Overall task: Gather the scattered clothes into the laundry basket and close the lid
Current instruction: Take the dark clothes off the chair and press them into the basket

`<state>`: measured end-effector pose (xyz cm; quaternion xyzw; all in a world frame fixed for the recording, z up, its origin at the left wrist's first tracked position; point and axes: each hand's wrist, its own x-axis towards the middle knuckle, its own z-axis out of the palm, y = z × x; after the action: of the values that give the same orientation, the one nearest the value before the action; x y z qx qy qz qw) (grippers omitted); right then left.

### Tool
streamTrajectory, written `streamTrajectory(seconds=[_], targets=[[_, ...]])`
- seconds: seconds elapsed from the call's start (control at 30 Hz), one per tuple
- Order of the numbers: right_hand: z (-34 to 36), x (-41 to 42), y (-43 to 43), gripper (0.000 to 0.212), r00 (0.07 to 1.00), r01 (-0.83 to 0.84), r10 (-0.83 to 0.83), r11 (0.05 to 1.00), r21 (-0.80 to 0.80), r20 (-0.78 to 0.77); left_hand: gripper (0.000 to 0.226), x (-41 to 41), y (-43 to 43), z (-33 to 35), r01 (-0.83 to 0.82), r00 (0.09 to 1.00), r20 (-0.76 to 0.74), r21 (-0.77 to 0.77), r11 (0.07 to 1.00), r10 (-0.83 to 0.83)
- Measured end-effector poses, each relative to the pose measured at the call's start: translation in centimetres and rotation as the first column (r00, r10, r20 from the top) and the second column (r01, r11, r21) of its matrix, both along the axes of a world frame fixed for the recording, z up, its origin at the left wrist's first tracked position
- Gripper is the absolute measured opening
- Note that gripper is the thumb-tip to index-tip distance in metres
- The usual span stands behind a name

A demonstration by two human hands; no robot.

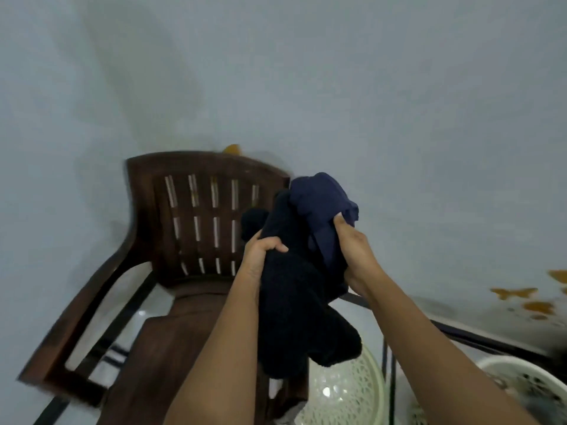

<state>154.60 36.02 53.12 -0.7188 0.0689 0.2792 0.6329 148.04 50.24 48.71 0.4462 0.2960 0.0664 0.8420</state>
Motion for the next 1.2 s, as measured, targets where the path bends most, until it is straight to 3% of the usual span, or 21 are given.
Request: streamTrajectory(seconds=[0.13, 0.27, 0.4, 0.5, 0.63, 0.73, 0.83, 0.93, 1.03, 1.1, 1.17, 1.2], targets=[[3.7, 3.3, -11.3, 0.040, 0.979, 0.195, -0.199, 0.978, 0.073, 0.043, 0.042, 5.3, -10.6, 3.3, 0.212, 0.971, 0.112, -0.012, 0.977, -0.210], [5.0, 4.9, -21.7, 0.031, 0.939, 0.308, -0.324, 0.942, 0.130, 0.117, 0.075, 8.7, -20.7, 5.0, 0.325, 0.936, 0.142, -0.007, 0.946, -0.321], [4.7, 7.0, -34.1, 0.043, 0.888, 0.378, -0.392, 0.920, 0.102, 0.239, 0.048, 11.1, -33.7, 4.6, 0.377, 0.914, 0.179, -0.043, 0.925, -0.364], [3.4, 8.8, -43.4, 0.041, 0.878, 0.396, -0.399, 0.916, 0.066, 0.267, 0.043, 12.7, -43.6, 3.4, 0.385, 0.915, 0.168, -0.100, 0.917, -0.366], [1.9, 10.8, -52.3, 0.029, 0.872, 0.429, -0.412, 0.903, -0.008, 0.266, 0.056, 14.1, -53.0, 1.3, 0.369, 0.929, 0.078, -0.150, 0.917, -0.361], [-0.8, 11.8, -57.0, 0.026, 0.897, 0.429, -0.414, 0.900, -0.077, 0.155, 0.047, 14.1, -57.7, -0.9, 0.386, 0.919, 0.002, -0.199, 0.901, -0.393], [-4.0, 11.2, -59.5, 0.035, 0.892, 0.451, -0.452, 0.882, -0.137, 0.027, 0.038, 14.0, -59.6, -4.2, 0.446, 0.869, -0.141, -0.190, 0.875, -0.474], [-10.0, 9.3, -62.1, 0.029, 0.859, 0.480, -0.499, 0.862, -0.162, -0.114, 0.019, 13.4, -61.5, -9.0, 0.488, 0.793, -0.319, -0.177, 0.855, -0.519], [-17.7, 7.4, -63.3, 0.042, 0.812, 0.471, -0.531, 0.841, -0.265, -0.242, 0.026, 11.7, -63.2, -16.2, 0.515, 0.722, -0.493, -0.084, 0.853, -0.485], [-23.8, 6.4, -63.5, 0.054, 0.790, 0.416, -0.526, 0.837, -0.356, -0.314, 0.050, 11.0, -64.0, -23.3, 0.661, 0.653, -0.584, 0.126, 0.740, -0.483], [-28.2, 5.0, -63.5, 0.069, 0.837, 0.238, -0.437, 0.832, -0.502, -0.328, 0.078, 10.4, -64.2, -27.8, 0.836, 0.522, -0.712, 0.321, 0.444, -0.469], [-29.6, 4.3, -63.5, 0.075, 0.860, 0.190, -0.436, 0.757, -0.625, -0.267, 0.082, 9.9, -64.6, -29.2, 0.870, 0.487, -0.750, 0.373, 0.321, -0.448]])
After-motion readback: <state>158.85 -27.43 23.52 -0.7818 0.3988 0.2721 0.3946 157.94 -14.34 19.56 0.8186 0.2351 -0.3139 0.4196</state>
